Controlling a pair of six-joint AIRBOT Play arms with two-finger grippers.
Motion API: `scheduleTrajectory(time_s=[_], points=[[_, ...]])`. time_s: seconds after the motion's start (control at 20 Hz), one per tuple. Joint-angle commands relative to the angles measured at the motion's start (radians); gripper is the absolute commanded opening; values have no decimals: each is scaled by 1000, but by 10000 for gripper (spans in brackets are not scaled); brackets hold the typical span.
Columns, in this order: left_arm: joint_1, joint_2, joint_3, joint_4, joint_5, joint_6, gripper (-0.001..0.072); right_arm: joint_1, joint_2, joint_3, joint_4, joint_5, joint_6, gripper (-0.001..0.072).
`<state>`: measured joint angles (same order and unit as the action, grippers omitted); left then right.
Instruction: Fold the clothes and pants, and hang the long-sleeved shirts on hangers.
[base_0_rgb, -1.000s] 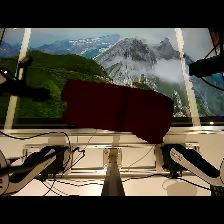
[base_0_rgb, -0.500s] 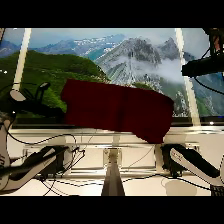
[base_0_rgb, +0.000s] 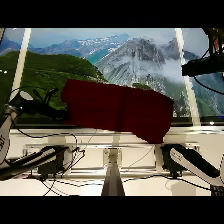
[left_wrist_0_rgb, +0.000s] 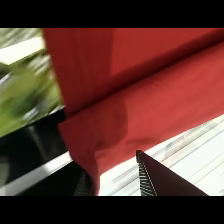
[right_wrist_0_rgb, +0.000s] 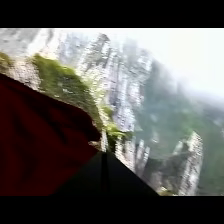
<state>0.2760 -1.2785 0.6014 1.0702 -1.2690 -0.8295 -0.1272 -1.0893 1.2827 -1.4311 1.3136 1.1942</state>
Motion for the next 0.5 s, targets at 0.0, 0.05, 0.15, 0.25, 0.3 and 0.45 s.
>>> scheduleTrajectory(time_s=[0.0, 0.05, 0.15, 0.25, 0.3, 0.45], points=[[0, -20, 0, -29, 5, 38, 206, -13, -13, -72, -129, -35, -1, 7], [0, -20, 1, -39, 3, 43, 25, -33, -26, -98, -128, -20, -2, 7], [0, -19, 3, -136, 1, 98, 14, -85, -54, -166, -115, 19, -2, 7], [0, -18, 22, -298, 1, 148, 14, -144, -72, -240, -106, 43, -19, 6], [0, -16, 44, -369, 1, 170, 14, -182, -79, -281, -91, 60, -63, 6], [0, -15, 156, -484, 37, 183, 13, -321, -84, -383, 58, 96, -161, 6]])
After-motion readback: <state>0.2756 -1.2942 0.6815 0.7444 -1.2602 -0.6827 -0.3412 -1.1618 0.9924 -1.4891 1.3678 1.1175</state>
